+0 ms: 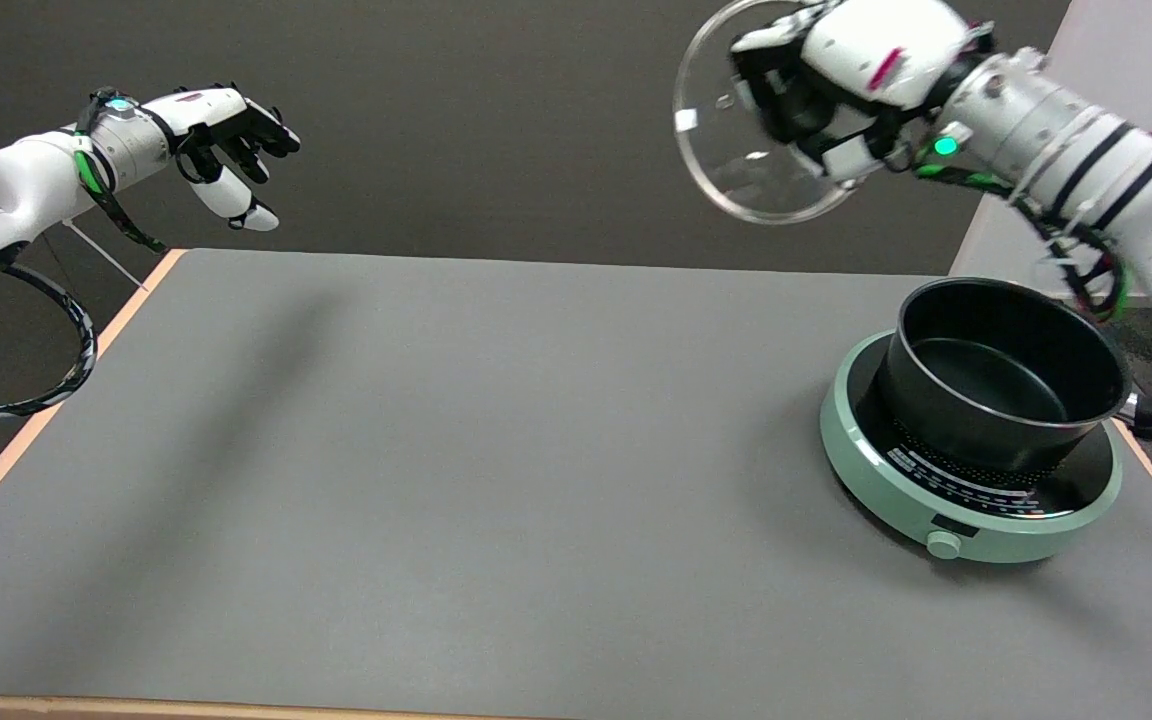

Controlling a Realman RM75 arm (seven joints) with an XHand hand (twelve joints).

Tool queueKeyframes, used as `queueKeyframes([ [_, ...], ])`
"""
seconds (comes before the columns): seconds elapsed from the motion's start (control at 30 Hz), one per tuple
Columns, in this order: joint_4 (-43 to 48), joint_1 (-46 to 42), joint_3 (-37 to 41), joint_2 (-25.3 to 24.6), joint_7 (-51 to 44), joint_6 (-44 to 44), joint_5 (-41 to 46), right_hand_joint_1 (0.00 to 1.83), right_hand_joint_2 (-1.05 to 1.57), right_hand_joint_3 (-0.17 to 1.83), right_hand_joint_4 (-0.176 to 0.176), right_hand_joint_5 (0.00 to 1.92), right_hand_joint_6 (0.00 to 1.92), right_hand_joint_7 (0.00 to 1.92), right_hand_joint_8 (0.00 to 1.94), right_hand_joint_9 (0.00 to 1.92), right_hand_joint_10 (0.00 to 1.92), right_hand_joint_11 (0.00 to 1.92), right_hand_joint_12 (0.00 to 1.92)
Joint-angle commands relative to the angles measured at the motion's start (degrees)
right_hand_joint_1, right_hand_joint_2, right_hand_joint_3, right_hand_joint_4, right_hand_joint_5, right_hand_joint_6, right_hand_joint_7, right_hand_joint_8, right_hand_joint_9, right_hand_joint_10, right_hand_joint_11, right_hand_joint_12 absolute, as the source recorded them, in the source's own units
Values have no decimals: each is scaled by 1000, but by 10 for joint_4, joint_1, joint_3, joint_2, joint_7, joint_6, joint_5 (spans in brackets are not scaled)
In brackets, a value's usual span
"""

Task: Place the pot lid onto the pot.

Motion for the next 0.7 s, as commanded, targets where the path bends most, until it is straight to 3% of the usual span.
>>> queueKeyframes([
  [0.03,-45,-368,457,-3,21,54,9,1683,770,995,176,527,1666,704,1750,658,1921,454,1921],
  [0.37,-3,-558,676,-81,22,75,9,1684,767,1001,176,528,1662,708,1749,661,1921,461,1921],
  [0.53,19,-572,690,-114,22,164,9,1684,766,1002,176,528,1662,709,1753,662,1921,459,1921],
  [0.6,26,-562,682,-124,24,184,9,1490,998,927,176,493,1703,693,1775,726,1921,327,1921],
  [0.7,26,-537,667,-134,54,184,9,1499,1036,913,176,446,1714,650,1803,678,1921,101,1921],
])
